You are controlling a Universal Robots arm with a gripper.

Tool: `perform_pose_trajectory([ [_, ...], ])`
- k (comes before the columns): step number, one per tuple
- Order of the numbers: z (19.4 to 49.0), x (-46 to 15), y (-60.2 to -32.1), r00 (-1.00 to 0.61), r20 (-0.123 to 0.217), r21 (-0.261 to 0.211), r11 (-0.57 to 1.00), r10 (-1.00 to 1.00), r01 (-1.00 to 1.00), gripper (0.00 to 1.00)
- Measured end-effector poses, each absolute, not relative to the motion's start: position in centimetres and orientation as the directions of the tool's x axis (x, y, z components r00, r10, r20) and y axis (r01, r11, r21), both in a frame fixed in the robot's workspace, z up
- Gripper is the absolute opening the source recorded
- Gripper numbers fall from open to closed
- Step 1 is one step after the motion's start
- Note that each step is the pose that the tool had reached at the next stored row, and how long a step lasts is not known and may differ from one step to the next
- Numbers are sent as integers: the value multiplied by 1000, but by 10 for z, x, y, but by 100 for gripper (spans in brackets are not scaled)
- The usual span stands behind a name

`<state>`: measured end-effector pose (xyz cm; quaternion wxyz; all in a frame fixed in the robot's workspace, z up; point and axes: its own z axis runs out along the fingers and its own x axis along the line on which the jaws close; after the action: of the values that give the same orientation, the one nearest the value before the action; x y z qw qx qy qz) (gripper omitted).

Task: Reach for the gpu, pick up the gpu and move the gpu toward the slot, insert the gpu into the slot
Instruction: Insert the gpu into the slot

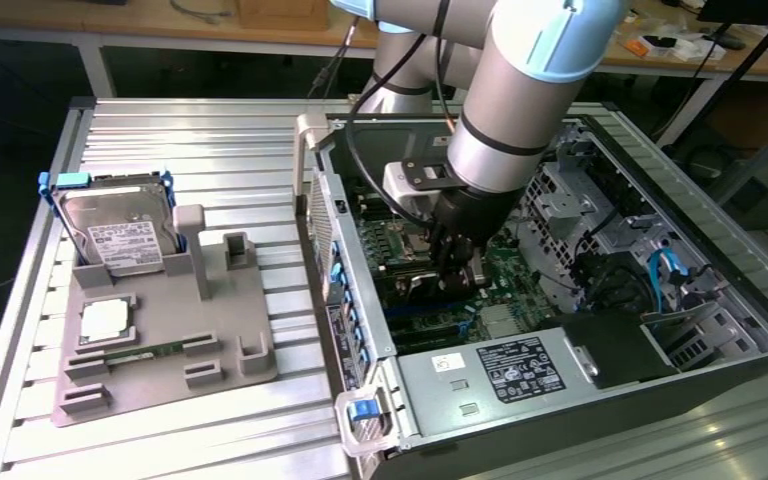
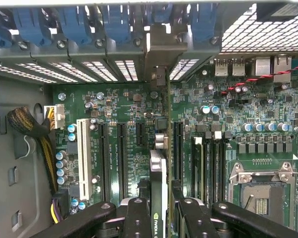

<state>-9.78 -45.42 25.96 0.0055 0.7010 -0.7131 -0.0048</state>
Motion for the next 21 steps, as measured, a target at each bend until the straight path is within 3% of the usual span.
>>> perform_pose_trajectory([
  [21,263,-98,-454,-17,2,15,17,-1000,-1000,27],
])
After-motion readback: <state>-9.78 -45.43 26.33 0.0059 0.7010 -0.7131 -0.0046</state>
